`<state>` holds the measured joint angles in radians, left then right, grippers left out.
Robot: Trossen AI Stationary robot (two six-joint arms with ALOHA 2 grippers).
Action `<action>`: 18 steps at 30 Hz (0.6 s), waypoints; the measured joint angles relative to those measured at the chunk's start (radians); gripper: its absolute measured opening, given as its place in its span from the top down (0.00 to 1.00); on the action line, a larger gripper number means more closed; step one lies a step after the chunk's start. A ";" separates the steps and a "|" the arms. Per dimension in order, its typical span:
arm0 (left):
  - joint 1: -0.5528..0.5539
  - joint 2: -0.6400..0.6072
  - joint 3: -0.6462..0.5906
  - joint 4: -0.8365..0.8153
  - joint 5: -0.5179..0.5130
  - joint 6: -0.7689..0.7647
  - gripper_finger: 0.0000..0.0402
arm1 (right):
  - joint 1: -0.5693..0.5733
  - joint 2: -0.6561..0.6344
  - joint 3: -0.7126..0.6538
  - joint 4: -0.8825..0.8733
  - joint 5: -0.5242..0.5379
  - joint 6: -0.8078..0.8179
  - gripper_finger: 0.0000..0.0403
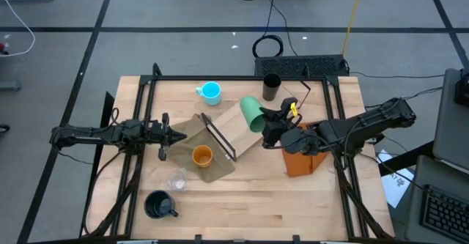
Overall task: Stack small to large cups/mugs on shelf
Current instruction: Put the green cup on the shelf
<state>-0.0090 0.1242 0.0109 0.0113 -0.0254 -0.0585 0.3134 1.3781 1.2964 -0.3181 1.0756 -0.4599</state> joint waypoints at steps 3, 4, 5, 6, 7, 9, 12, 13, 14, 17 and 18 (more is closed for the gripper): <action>0.000 0.000 0.000 0.000 0.000 -0.001 0.98 | -0.001 -0.001 0.000 0.004 -0.003 -0.002 1.00; 0.000 0.000 0.000 0.000 0.000 -0.001 0.97 | -0.003 -0.001 0.000 0.003 -0.004 -0.002 1.00; 0.000 0.000 0.000 0.000 0.000 -0.001 0.98 | -0.005 -0.001 0.000 0.001 -0.004 0.001 1.00; 0.000 0.000 0.000 0.000 0.000 -0.001 0.98 | -0.006 -0.001 0.000 -0.001 -0.004 0.005 1.00; 0.000 0.000 0.000 0.000 0.000 -0.001 0.97 | -0.007 -0.003 0.000 -0.007 -0.005 0.014 1.00; 0.000 0.000 0.000 0.000 0.000 -0.001 0.98 | -0.015 -0.010 0.000 -0.024 -0.020 0.053 1.00; 0.000 0.000 0.000 0.000 0.000 0.000 0.98 | -0.043 -0.036 0.000 -0.092 -0.149 0.163 1.00; 0.000 0.000 0.000 0.000 0.000 0.000 0.98 | -0.057 -0.045 0.000 -0.118 -0.202 0.201 1.00; 0.000 0.000 0.000 0.000 0.000 0.000 0.97 | -0.071 -0.053 0.000 -0.143 -0.251 0.236 1.00; 0.000 0.000 0.000 0.000 0.000 0.000 0.97 | -0.112 -0.065 0.000 -0.243 -0.377 0.331 1.00; 0.000 0.000 0.000 0.000 0.000 0.000 0.98 | -0.125 -0.066 0.000 -0.275 -0.423 0.360 1.00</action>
<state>-0.0086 0.1242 0.0109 0.0109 -0.0250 -0.0582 0.1880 1.3125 1.2968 -0.5928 0.6522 -0.0998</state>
